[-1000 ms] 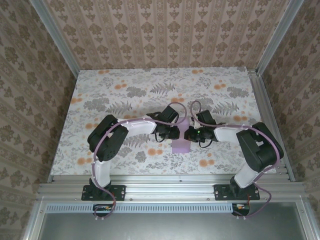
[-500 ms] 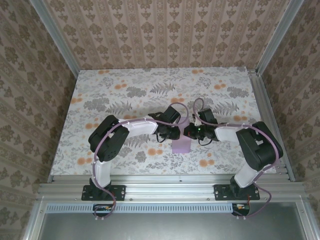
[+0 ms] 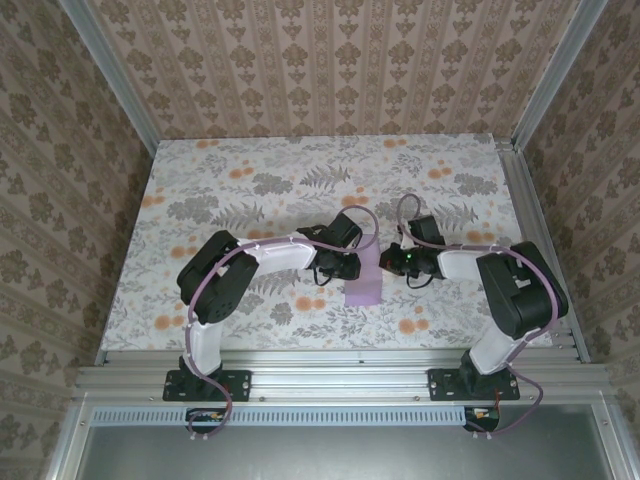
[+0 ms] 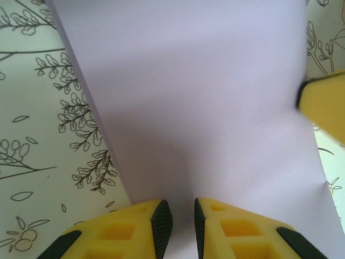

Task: Fold a paper plane with a square sheet of paper (pick it up from the middle)
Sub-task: Fold the square sheet of paper in half at the center of the table.

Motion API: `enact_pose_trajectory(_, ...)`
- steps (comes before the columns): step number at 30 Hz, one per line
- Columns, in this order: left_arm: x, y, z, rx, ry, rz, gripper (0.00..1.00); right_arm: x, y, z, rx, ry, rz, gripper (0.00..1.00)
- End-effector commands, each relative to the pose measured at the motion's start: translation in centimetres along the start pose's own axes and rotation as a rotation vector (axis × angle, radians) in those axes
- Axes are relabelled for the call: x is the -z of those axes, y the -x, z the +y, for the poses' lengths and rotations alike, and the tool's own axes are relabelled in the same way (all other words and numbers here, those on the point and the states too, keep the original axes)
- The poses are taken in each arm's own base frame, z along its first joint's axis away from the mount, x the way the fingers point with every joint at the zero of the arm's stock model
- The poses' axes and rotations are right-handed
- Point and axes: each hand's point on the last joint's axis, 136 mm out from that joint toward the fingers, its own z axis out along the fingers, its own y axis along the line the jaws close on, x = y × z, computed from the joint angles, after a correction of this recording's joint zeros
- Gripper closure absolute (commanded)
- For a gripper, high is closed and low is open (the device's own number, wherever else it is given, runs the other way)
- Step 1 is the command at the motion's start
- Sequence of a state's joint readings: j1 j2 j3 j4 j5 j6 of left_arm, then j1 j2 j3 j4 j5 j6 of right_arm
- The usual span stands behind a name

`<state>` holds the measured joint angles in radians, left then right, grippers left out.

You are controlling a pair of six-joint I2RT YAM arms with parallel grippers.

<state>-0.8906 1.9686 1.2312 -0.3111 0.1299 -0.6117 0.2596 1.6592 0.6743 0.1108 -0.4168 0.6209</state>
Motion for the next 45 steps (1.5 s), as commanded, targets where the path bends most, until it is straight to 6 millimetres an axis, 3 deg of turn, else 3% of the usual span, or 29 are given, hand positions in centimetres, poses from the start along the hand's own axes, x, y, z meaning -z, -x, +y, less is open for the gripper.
enact_pose_trajectory(1, -2.8, -7.7, 6.8, 0.004, 0.238, 0.255, 0.74, 1.2, 0.0, -1.1, 0.031, -0.07, -0.013, 0.93)
enact_pose_trajectory(6, -2.7, -7.6, 6.7, 0.004, 0.236, 0.255, 0.74, 2.8, 0.6, 3.3, 0.052, 0.061, -0.045, 0.93)
enact_pose_trajectory(10, -2.7, -7.7, 6.6, 0.004, 0.232, 0.256, 0.74, 1.8, 0.2, 5.8, 0.058, 0.126, -0.028, 0.93)
enact_pose_trajectory(17, -2.5, -7.9, 6.8, -0.004, 0.239, 0.263, 0.74, -1.4, 1.2, 5.1, 0.048, 0.093, -0.021, 0.94)
enact_pose_trajectory(20, -2.3, -8.0, 6.7, -0.014, 0.238, 0.266, 0.74, -2.0, 1.6, 3.6, 0.05, 0.029, -0.024, 0.94)
enact_pose_trajectory(26, -2.3, -8.6, 7.1, -0.017, 0.245, 0.28, 0.74, -2.6, 2.3, 0.2, 0.045, -0.075, -0.036, 0.95)
enact_pose_trajectory(35, -1.9, -9.0, 7.3, -0.026, 0.25, 0.292, 0.74, -1.9, 3.6, -2.6, -0.004, -0.114, -0.084, 0.96)
enact_pose_trajectory(40, -1.9, -9.1, 7.3, -0.027, 0.248, 0.293, 0.74, -1.2, 4.4, -2.2, -0.006, -0.086, -0.101, 0.95)
enact_pose_trajectory(45, -1.9, -9.0, 7.2, -0.027, 0.245, 0.295, 0.74, 0.2, 4.3, 1.2, 0.018, 0.017, -0.11, 0.95)
